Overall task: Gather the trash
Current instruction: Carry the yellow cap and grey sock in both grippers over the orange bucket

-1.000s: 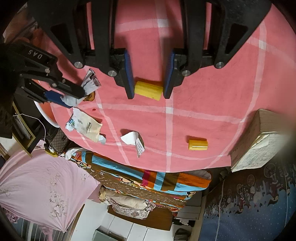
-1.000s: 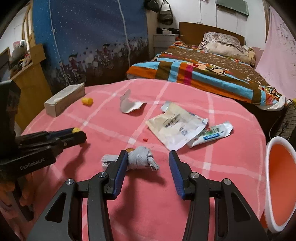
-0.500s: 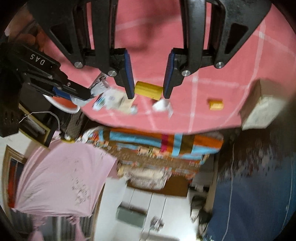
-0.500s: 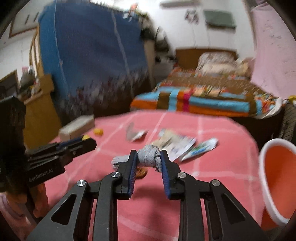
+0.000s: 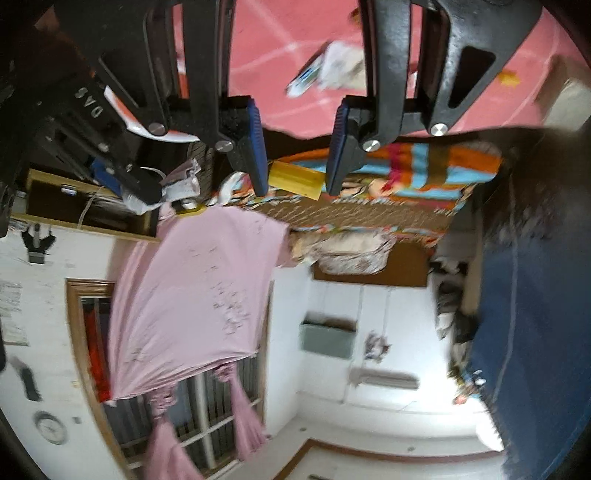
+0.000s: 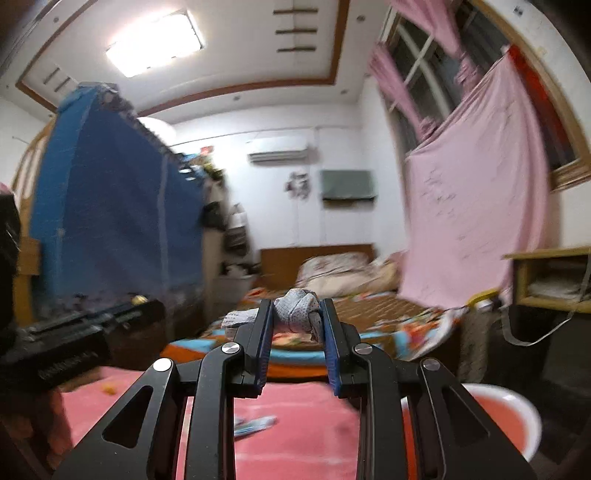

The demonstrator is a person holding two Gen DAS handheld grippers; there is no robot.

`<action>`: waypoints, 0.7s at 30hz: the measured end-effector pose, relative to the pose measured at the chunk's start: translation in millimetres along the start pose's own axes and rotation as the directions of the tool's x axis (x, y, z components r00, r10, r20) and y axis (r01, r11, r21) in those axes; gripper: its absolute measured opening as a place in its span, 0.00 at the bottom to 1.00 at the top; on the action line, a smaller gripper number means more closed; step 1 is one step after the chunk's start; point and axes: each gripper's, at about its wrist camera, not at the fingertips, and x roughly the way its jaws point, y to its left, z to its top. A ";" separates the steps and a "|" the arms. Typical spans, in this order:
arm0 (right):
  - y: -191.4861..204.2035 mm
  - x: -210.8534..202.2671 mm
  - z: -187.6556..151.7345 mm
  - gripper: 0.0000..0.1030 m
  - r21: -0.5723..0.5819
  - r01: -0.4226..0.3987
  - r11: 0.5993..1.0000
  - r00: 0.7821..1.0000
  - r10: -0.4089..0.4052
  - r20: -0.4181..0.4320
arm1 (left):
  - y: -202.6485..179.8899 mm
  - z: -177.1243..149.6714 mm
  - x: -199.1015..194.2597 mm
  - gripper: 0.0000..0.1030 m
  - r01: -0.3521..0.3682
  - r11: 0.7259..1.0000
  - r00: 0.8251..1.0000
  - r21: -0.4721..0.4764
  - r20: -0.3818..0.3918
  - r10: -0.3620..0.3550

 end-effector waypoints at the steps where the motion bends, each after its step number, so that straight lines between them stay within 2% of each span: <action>1: -8.4 1.4 -2.3 0.23 -0.001 0.033 0.999 0.999 -0.033 -0.002 | -6.6 0.9 6.3 0.11 0.022 1.000 1.000 0.009 0.001 -0.022; 5: -36.9 6.6 -11.6 0.23 0.006 0.143 0.990 0.989 -0.143 -0.024 | -30.0 -2.3 30.2 0.11 0.100 0.995 0.995 0.024 -0.031 -0.100; 11: -81.4 13.8 -30.5 0.23 0.047 0.257 0.965 0.963 -0.252 -0.098 | -69.7 -15.9 76.7 0.11 0.223 0.975 0.965 0.009 -0.144 -0.220; 14: -95.6 18.3 -41.5 0.23 0.065 0.297 0.953 0.946 -0.284 -0.156 | -87.8 -22.5 99.7 0.11 0.265 0.964 0.941 -0.017 -0.215 -0.263; 16: -105.9 20.3 -48.0 0.23 0.080 0.323 0.943 0.933 -0.303 -0.194 | -97.7 -28.7 117.7 0.11 0.288 0.957 0.917 -0.045 -0.275 -0.289; 21: -132.7 18.2 -62.1 0.23 0.149 0.386 0.910 0.901 -0.338 -0.271 | -115.5 -45.0 149.0 0.11 0.297 0.951 0.863 -0.085 -0.402 -0.306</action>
